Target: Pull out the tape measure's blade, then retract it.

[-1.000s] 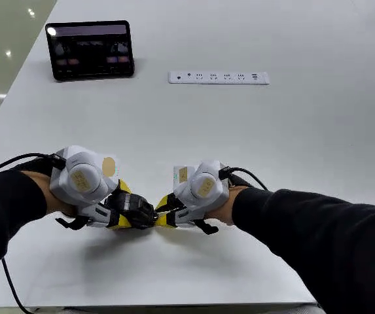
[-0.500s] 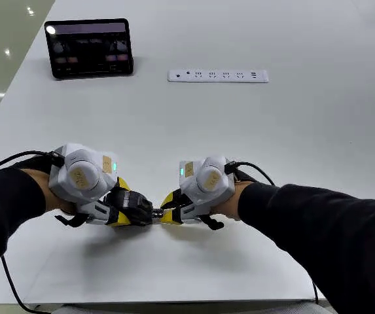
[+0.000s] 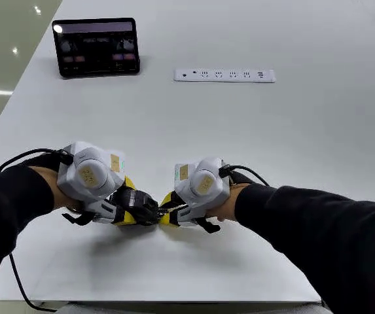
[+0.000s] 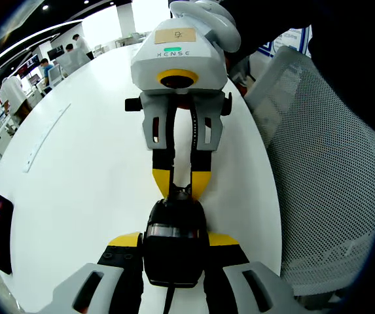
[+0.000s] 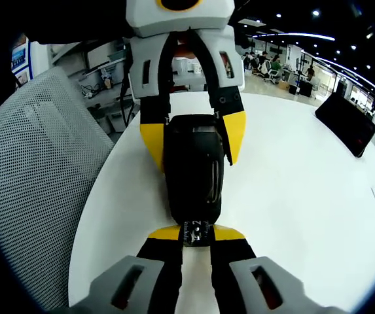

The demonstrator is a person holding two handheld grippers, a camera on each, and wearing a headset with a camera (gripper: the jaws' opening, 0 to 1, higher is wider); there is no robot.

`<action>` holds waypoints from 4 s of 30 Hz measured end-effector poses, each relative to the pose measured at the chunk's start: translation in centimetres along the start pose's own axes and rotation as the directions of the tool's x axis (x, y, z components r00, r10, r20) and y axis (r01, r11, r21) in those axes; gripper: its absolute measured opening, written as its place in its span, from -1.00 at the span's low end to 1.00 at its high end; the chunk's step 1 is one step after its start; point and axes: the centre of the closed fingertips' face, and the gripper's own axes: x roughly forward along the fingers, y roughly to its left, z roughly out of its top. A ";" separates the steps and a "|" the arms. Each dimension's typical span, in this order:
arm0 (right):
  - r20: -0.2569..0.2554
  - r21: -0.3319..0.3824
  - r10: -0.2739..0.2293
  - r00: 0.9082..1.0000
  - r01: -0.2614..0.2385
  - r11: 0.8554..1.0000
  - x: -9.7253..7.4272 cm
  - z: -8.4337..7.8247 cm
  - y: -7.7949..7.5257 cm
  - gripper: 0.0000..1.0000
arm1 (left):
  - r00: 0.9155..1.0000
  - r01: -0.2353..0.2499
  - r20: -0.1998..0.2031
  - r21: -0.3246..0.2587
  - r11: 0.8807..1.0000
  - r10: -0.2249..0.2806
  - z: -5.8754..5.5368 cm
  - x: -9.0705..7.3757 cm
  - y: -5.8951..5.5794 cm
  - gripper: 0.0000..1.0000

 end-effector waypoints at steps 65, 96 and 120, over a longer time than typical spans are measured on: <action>-0.019 0.061 -0.048 0.999 0.050 0.997 -4.2 -4.0 -0.3 -0.81 | 1.000 -0.015 0.025 -0.039 0.999 0.016 0.0 -0.1 0.2 -0.38; -0.020 0.087 -0.074 0.997 0.076 0.993 -5.9 -5.7 -0.4 -0.81 | 0.999 -0.027 0.037 -0.049 0.998 0.029 0.1 -0.2 0.0 -0.37; -0.029 0.112 -0.075 0.997 0.078 0.991 -7.9 -7.6 -0.4 -0.81 | 0.999 -0.025 0.041 -0.068 0.997 0.028 0.1 -0.2 -0.1 -0.36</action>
